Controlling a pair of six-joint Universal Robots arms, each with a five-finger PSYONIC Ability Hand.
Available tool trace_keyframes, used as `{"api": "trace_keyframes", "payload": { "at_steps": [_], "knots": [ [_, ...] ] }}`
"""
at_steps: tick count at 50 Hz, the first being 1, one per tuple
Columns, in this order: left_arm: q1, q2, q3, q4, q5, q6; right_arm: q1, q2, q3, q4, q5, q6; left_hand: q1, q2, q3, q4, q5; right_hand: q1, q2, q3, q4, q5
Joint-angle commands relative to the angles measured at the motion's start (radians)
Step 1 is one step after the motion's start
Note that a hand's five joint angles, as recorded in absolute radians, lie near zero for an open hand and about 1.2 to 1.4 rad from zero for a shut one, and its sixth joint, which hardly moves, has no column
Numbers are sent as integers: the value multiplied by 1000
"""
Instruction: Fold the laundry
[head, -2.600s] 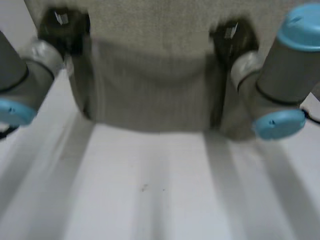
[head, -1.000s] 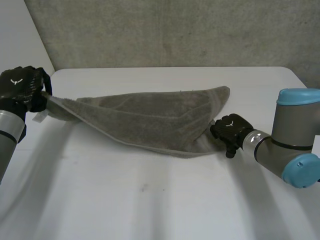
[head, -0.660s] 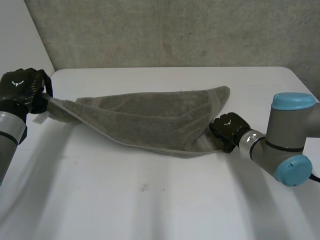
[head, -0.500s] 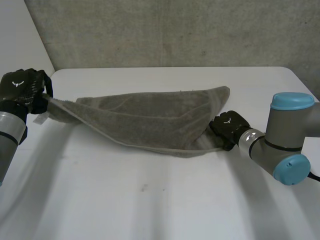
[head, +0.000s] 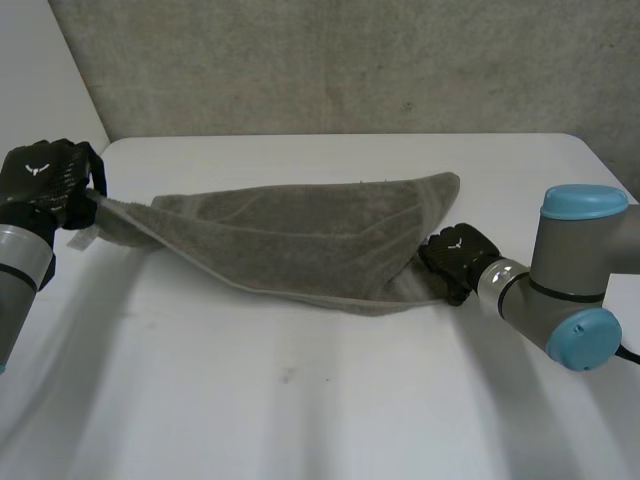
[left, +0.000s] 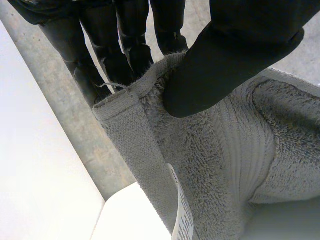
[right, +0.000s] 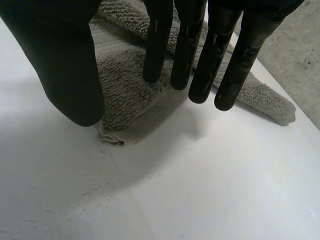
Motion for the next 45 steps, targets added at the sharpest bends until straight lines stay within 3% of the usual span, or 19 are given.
{"api": "trace_keyframes", "payload": {
  "at_steps": [1, 45],
  "knots": [
    [0, 0, 0, -1, 0, 0, 0, -2, 2, 14, -3, -1, 214, 179, 180, 178, 186, 89, -3, 11, 13, 10],
    [-2, -24, 0, -1, 2, 2, 37, 73, -150, 8, 13, 43, 214, 179, 180, 178, 186, 186, 94, 108, 110, 107]
  ]
}}
